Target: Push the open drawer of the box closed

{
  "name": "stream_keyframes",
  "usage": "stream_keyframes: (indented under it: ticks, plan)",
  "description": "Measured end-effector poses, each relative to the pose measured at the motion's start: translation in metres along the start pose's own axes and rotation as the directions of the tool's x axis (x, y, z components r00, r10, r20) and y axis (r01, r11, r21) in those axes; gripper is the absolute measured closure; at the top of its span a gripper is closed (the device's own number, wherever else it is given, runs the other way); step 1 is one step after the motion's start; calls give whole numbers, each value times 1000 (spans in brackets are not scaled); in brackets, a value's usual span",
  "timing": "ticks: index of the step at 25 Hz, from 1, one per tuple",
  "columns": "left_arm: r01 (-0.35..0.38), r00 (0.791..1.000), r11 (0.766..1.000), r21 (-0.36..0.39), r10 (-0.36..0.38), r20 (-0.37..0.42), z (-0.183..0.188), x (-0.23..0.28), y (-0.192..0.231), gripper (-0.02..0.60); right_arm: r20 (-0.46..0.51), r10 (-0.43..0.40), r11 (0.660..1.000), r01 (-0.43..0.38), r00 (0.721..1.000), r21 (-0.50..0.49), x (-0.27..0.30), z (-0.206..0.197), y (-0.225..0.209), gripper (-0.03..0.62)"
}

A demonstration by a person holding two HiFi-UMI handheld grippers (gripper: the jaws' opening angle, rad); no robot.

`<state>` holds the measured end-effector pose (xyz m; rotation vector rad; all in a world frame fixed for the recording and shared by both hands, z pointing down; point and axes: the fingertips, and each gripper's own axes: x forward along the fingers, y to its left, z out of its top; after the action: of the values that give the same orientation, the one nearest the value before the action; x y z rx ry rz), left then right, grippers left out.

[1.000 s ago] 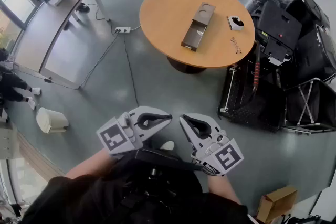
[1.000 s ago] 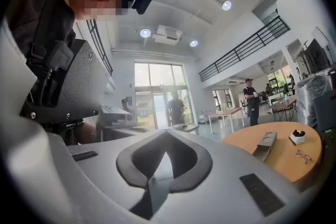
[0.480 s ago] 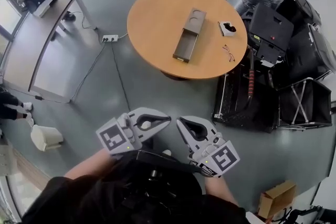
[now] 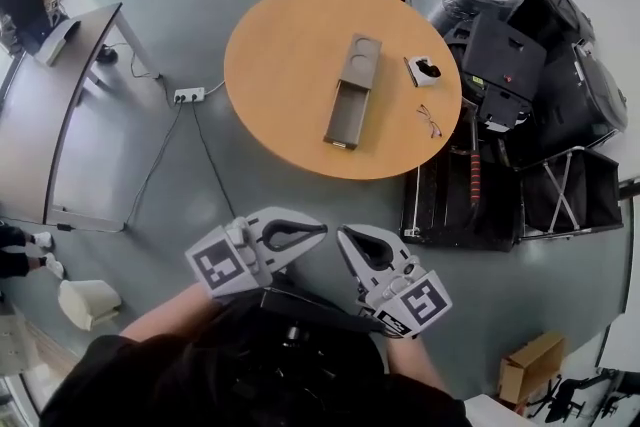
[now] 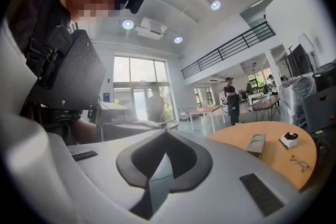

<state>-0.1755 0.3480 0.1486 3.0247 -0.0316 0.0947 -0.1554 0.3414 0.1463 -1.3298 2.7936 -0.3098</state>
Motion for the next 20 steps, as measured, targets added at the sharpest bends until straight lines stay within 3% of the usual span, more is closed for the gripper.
stream_keyframes:
  ticks: [11, 20]
  plan:
    - [56, 998, 998, -16, -55, 21, 3, -24, 86, 549, -10, -96, 995, 96, 995, 10, 78, 3, -38, 586]
    - [53, 998, 998, -43, -52, 33, 2, -6, 121, 549, -29, -94, 996, 95, 995, 4, 92, 5, -74, 586]
